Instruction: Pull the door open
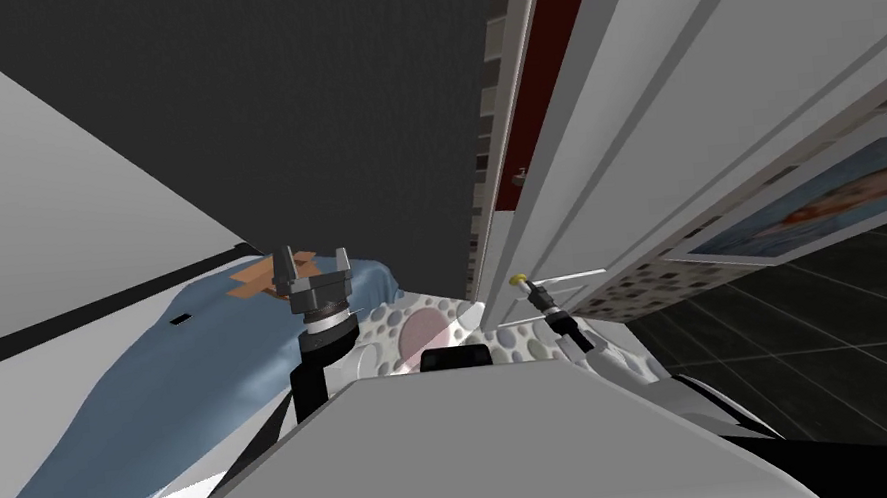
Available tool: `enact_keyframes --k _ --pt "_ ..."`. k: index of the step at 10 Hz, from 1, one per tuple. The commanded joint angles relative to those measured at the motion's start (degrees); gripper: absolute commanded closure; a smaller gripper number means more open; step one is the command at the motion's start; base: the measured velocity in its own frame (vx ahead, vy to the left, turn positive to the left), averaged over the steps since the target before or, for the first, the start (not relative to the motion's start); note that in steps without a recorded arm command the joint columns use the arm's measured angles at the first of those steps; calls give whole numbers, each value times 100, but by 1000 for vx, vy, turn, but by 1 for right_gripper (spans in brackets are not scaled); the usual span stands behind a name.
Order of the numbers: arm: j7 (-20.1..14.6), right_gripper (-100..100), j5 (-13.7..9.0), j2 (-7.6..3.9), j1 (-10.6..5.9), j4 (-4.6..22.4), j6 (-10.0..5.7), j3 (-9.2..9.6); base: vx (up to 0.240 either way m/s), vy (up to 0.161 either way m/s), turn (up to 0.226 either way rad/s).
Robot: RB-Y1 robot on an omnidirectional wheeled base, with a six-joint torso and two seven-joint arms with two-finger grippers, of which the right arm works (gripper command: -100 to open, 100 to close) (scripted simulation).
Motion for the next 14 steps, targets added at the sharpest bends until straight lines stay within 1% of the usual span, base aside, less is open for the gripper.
enact_keyframes --k 1,3,4,5,6,11,12,13,14 --pt "-89 100 15 -102 86 15 -186 69 -142 -79 95" --pt "-148 100 24 -164 143 21 -296 117 -143 -69 91" --pt "-198 100 33 -216 191 25 -388 157 -115 -51 83" --pt "-170 100 36 -158 135 75 -331 151 -49 -24 19" --pt "-221 100 37 -207 198 135 -487 186 -132 -59 185" --pt "-347 100 26 -380 374 283 -920 260 -218 -110 194" --pt "-371 100 23 -412 407 311 -1003 274 -231 -131 182" --pt "-371 100 23 -412 407 311 -1003 274 -153 -73 47" --pt "-401 100 21 -453 449 346 -1106 291 -136 -43 101"
